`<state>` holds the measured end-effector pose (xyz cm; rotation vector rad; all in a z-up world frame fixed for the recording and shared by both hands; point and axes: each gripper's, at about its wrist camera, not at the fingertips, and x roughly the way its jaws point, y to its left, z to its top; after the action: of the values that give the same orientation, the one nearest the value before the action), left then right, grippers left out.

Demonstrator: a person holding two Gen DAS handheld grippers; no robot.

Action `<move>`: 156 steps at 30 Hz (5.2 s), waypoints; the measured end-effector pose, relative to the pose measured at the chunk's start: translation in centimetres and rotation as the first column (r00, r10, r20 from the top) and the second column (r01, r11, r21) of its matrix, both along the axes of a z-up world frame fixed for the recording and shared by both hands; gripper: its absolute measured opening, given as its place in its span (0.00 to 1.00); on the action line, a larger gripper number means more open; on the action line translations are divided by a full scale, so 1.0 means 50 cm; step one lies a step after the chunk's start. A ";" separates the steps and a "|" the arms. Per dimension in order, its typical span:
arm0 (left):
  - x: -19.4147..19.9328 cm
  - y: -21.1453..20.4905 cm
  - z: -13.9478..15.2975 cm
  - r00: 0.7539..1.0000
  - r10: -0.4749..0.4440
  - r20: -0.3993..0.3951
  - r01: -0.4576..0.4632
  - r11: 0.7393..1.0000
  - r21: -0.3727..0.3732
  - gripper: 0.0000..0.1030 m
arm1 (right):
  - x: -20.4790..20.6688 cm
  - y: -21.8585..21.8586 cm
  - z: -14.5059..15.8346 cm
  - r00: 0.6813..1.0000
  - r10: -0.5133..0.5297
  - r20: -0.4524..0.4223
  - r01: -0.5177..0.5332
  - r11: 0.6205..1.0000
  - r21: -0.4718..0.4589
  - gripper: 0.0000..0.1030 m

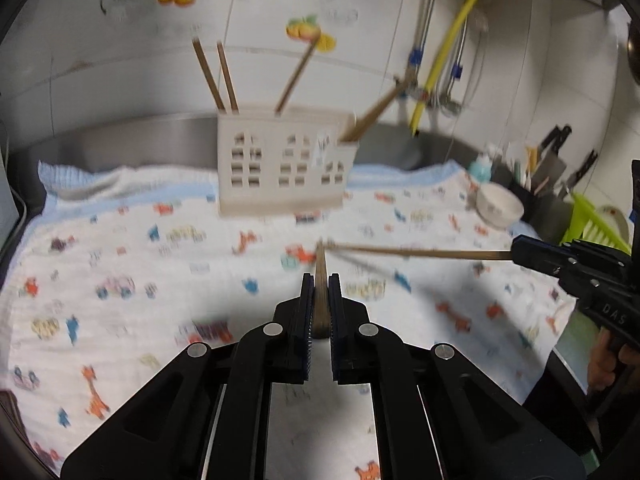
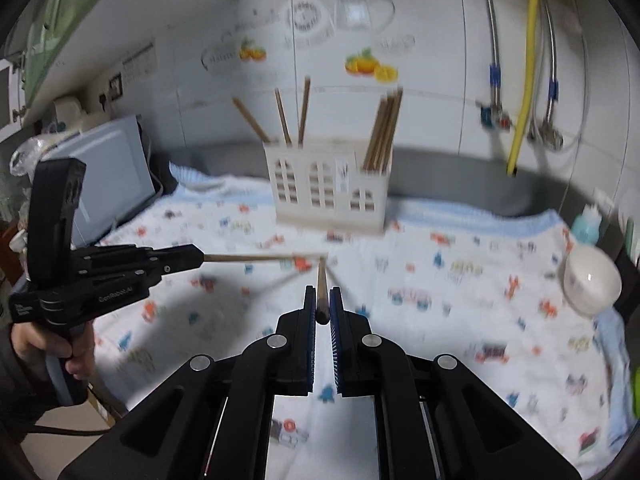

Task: Organize utensils

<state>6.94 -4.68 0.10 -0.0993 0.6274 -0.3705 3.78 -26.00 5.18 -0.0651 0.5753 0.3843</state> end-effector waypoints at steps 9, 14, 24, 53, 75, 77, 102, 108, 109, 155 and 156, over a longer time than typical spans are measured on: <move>0.021 0.010 0.060 0.997 0.000 0.083 0.001 1.000 -0.015 0.05 | 0.017 0.014 0.070 0.998 0.048 0.038 -0.047 0.999 -0.010 0.06; 0.047 0.015 0.081 0.997 -0.006 0.079 0.007 1.000 -0.007 0.05 | 0.039 0.022 0.113 0.996 0.072 0.054 -0.070 0.997 -0.031 0.06; 0.106 0.030 0.140 0.995 -0.007 0.098 0.005 1.000 0.026 0.05 | 0.104 0.021 0.245 0.989 0.096 0.113 -0.093 0.995 -0.035 0.06; 0.297 0.030 0.400 0.941 0.051 0.334 -0.081 0.994 0.076 0.05 | 0.326 0.087 0.399 0.966 0.077 0.247 -0.068 0.997 -0.044 0.06; 0.400 0.023 0.296 0.973 0.054 0.222 -0.071 0.995 0.070 0.06 | 0.456 0.070 0.304 0.985 0.015 0.171 -0.012 1.000 -0.022 0.06; 0.402 0.021 0.291 0.976 0.053 0.212 -0.070 0.995 0.073 0.06 | 0.459 0.070 0.296 0.987 0.015 0.157 -0.011 1.000 -0.025 0.06; 0.290 0.029 0.310 0.975 0.063 0.212 -0.079 0.995 0.067 0.24 | 0.358 0.038 0.283 0.992 0.021 0.122 -0.017 0.999 -0.035 0.17; 0.223 0.027 0.299 0.977 0.058 0.205 -0.071 0.996 0.059 0.34 | 0.290 0.026 0.259 0.995 0.018 0.102 -0.015 0.999 -0.028 0.24; 0.213 0.027 0.296 0.978 0.056 0.203 -0.068 0.996 0.056 0.35 | 0.280 0.025 0.255 0.995 0.018 0.101 -0.015 0.999 -0.030 0.25; -0.062 0.047 0.144 0.978 0.093 0.184 -0.113 0.989 0.099 0.95 | 0.008 0.012 0.049 0.993 -0.111 0.039 0.114 0.989 -0.093 0.74; -0.062 0.048 0.141 0.980 0.094 0.178 -0.112 0.989 0.093 0.95 | 0.007 0.010 0.046 0.993 -0.114 0.036 0.117 0.989 -0.088 0.75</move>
<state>3.85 -2.26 7.17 -0.0010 0.4666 -0.2424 4.12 -25.52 7.49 -0.1234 0.5630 0.2445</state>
